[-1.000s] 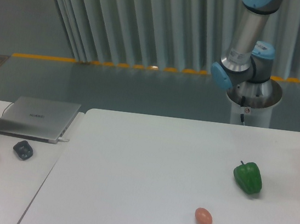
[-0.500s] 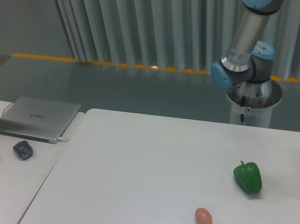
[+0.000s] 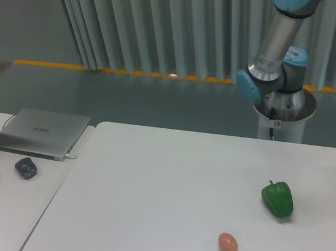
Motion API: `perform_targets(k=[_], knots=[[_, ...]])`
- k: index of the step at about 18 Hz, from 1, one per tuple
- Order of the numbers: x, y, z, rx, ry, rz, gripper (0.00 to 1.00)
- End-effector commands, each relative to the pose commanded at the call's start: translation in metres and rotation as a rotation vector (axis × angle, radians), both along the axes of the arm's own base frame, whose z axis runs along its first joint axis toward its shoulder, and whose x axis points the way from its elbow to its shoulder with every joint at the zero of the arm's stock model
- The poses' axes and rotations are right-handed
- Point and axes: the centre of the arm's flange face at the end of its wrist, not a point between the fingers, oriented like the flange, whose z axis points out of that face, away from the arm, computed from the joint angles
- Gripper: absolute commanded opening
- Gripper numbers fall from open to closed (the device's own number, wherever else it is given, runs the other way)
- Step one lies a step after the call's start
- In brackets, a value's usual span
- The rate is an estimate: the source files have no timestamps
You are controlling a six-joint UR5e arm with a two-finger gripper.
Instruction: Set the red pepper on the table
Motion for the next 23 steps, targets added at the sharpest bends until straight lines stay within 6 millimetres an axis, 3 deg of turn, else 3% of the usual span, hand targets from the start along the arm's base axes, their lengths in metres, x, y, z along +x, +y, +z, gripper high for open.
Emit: perform_targets(k=[5, 6, 8, 14, 17, 23], knots=[[-0.002, 0.001, 0.010, 0.007, 0.021, 0.003, 0.54], [-0.002, -0.001, 0.038, 0.012, 0.052, 0.003, 0.54], [0.000, -0.001, 0.061, 0.023, 0.059, 0.007, 0.54], [0.000, 0.006, 0.113, 0.084, 0.052, 0.059, 0.54], [0.007, 0.018, 0.122, 0.100, 0.072, 0.108, 0.54], [0.036, 0.071, 0.129, 0.107, 0.118, 0.212, 0.54]])
